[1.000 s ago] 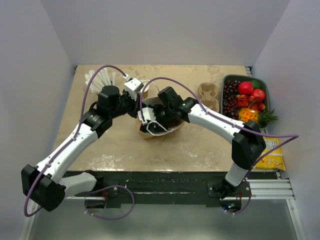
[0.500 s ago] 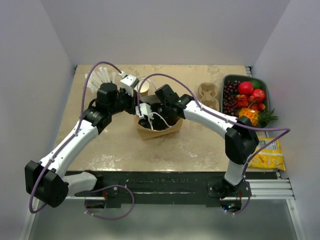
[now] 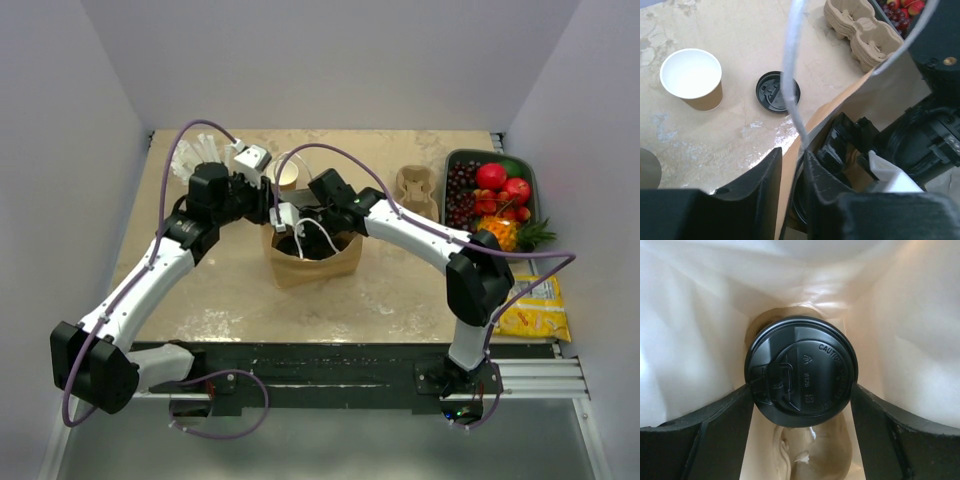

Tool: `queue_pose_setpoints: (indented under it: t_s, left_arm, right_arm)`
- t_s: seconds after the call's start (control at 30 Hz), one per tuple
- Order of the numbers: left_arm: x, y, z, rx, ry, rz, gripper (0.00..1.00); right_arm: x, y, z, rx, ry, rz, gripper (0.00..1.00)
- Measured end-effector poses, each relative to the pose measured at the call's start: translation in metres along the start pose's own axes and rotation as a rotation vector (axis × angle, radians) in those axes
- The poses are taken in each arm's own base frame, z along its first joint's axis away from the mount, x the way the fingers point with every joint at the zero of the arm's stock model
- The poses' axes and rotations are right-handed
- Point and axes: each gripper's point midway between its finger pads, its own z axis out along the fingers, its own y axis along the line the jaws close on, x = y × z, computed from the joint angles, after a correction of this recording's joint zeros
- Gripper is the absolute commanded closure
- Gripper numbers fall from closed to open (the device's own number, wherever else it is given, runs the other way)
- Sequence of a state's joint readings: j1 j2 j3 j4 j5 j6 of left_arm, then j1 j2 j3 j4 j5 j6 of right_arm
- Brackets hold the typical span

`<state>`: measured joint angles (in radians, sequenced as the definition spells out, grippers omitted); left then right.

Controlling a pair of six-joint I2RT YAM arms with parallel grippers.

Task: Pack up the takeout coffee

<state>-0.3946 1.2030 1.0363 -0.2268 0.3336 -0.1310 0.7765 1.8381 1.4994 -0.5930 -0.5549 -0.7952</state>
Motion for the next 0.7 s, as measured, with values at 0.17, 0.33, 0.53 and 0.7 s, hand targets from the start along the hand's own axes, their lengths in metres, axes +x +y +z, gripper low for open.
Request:
queue_pose_setpoints:
  t_s: [0.17,0.33,0.53,0.7]
  left_arm:
    - [0.001,-0.011,-0.002,0.062,0.009,0.039,1.0]
    - [0.002,-0.014,-0.003,0.081,0.013,0.049,1.0]
    - [0.003,-0.016,-0.006,0.093,0.017,0.064,1.0]
    - [0.005,-0.024,-0.011,0.121,0.02,0.067,1.0]
  right_arm:
    - [0.0,0.002,0.0,0.004,0.002,0.042,0.2]
    - [-0.001,0.005,0.0,-0.011,0.0,0.049,0.2]
    - [-0.001,0.014,-0.003,-0.033,0.005,0.081,0.01]
    - [-0.002,0.025,-0.007,-0.036,0.006,0.111,0.01]
